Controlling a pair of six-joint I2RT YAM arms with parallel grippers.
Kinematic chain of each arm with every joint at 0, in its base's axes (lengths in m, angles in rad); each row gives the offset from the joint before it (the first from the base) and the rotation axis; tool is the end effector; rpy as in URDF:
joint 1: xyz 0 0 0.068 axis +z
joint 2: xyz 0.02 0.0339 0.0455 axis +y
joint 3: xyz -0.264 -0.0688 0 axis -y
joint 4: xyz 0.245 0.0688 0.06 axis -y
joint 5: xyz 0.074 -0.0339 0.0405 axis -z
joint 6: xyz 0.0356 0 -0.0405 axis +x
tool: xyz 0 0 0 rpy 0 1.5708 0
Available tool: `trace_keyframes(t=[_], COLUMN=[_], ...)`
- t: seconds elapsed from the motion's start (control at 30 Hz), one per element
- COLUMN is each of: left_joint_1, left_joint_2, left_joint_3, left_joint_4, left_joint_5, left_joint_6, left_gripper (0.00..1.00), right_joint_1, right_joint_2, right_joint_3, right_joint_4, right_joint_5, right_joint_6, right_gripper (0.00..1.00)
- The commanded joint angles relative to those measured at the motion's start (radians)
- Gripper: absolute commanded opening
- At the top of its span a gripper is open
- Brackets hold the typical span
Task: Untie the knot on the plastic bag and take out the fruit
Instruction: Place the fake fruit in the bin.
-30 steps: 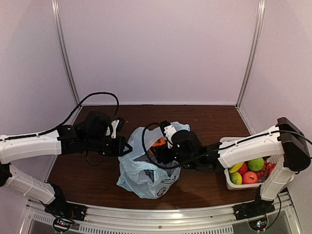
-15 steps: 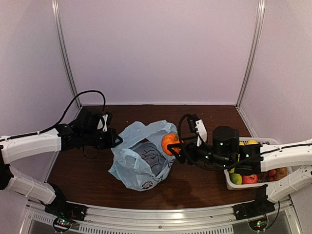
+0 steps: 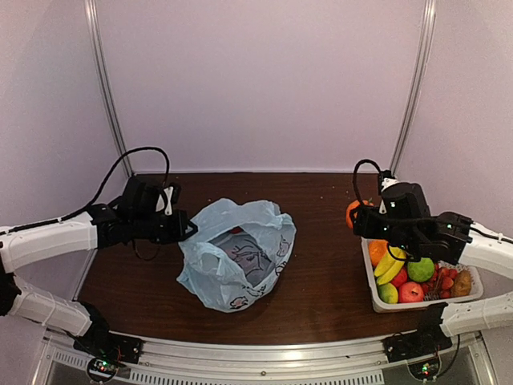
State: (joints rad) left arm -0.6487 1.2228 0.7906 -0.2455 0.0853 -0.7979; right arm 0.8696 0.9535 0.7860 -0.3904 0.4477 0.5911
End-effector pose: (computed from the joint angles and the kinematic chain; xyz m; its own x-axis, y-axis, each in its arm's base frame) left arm 0.2076 -0.1612 0.2449 -0.8177 -0.2752 -0.5057 0.0995 0.7975 -0.5950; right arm 0.1465 0.1496 0.2909 -0.5354 0.1446 -0.8321 -0.1848 0.9413 0.2825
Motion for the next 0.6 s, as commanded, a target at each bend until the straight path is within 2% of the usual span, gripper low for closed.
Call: trace_keyframes(t=[0.0, 0.13, 0.27, 0.57], left_joint_1=[0.006, 0.006, 0.006, 0.006], left_joint_2=[-0.033, -0.041, -0.053, -0.075], left_joint_3=[-0.014, -0.019, -0.020, -0.044], left_joint_4=[-0.006, -0.006, -0.011, -0.011], left_joint_5=[-0.013, -0.003, 0.001, 0.013], left_joint_6=[0.028, 0.026, 0.028, 0.025], left_gripper=[0.00, 0.00, 0.00, 0.00], right_joint_1=[-0.139, -0.247, -0.291, -0.317], right_joint_2=[-0.048, -0.063, -0.030, 0.002], right_joint_3=[-0.021, -0.082, -0.098, -0.071], right_joint_4=[-0.221, -0.166, -0.127, -0.290], right_joint_5=[0.016, -0.089, -0.141, 0.002], right_joint_6=[0.056, 0.053, 0.043, 0.125], right_gripper=[0.47, 0.47, 0.47, 0.51])
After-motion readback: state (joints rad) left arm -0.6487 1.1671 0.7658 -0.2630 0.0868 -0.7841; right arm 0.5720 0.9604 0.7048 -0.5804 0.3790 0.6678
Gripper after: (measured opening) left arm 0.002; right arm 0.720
